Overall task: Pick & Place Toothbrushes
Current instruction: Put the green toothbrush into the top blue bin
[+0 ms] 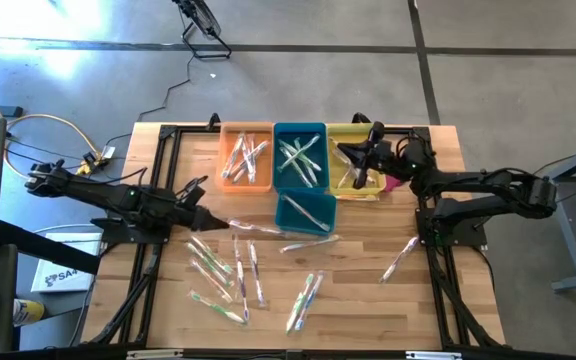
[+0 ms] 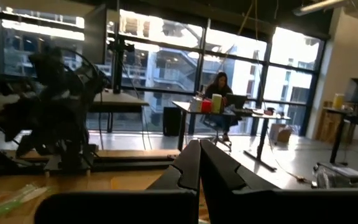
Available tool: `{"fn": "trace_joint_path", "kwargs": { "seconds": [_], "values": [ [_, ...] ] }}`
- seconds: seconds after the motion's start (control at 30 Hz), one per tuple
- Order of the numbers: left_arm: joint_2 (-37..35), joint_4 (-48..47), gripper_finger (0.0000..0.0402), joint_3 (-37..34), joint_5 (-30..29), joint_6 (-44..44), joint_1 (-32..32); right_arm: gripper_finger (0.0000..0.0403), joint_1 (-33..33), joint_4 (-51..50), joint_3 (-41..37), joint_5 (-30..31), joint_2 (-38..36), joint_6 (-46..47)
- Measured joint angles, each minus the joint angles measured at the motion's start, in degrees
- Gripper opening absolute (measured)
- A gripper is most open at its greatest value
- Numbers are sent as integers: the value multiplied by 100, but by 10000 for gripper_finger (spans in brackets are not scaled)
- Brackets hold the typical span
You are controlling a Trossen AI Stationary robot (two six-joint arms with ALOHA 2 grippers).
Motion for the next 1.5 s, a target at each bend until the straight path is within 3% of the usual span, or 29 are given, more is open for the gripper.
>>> {"fn": "trace_joint_path", "kwargs": {
  "seconds": [0.37,0.6,0.77,0.93,1.2,1.5],
  "values": [
    [1392,-23,154,23,145,-2830,0,2,-2,-161,0,-116,0,-381],
    [2057,-12,154,498,1333,-3647,0,2,-4,-290,0,-105,0,-605],
    [2090,-150,154,996,1428,-3639,-2,2,-4,-323,0,-105,0,-605],
    [2092,-1519,154,1825,1505,-3779,0,2,-2,-364,0,-105,0,-605],
    [2535,-5083,154,3242,1067,-3778,-2,2,-4,-447,0,-103,0,-735],
    [3318,-5459,154,3287,1187,-3663,0,2,-4,-491,0,-102,0,-750]
  ]
}}
